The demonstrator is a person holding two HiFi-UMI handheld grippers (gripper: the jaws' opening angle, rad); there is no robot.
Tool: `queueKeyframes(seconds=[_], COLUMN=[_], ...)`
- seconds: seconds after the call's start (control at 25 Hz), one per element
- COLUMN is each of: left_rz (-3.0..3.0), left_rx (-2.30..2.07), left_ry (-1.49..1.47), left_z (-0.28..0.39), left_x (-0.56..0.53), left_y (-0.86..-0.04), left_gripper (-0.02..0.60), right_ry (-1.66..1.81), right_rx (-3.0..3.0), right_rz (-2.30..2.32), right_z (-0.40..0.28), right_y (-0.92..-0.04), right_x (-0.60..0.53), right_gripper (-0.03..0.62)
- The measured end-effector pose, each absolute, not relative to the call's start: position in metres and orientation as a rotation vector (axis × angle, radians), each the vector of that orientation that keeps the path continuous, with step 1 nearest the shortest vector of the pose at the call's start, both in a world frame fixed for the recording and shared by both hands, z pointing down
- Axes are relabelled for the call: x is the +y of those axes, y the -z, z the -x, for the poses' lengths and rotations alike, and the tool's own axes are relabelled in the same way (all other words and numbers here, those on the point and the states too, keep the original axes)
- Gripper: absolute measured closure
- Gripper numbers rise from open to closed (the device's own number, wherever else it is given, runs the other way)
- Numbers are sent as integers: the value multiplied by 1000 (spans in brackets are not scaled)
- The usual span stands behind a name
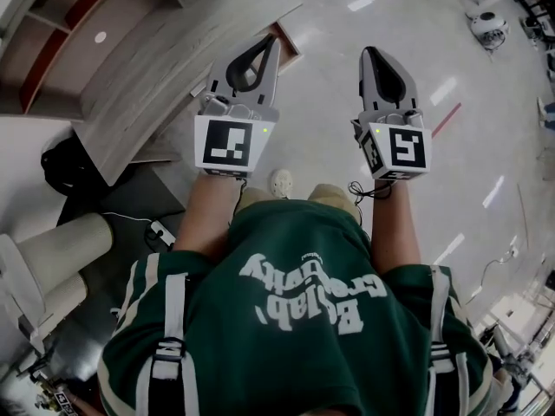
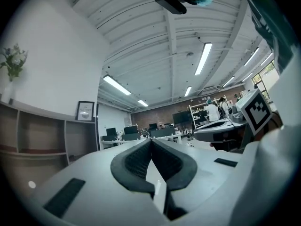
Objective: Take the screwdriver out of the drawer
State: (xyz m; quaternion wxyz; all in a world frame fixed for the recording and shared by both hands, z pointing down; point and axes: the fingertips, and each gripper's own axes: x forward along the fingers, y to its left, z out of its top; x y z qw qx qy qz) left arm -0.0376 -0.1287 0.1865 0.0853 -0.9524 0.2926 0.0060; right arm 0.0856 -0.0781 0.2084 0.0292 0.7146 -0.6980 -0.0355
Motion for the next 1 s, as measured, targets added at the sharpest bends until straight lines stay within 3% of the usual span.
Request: queueKeyframes(seconds=[0.52,1.0], left_rz=[2792,2716], left_rx=[1090,1377], left_ry=[12,122], left_z=[4,-76], left_x=[-177,-232], left_y=[-225,-269], left_gripper=[563,563], right_ry=[74,60], right_rx=[-2233,-2554], right_rz=[-2066,-1794], right_z=[-127,-190], right_y=[-236,-261], right_x=[-129,-219], right_gripper=[559,557])
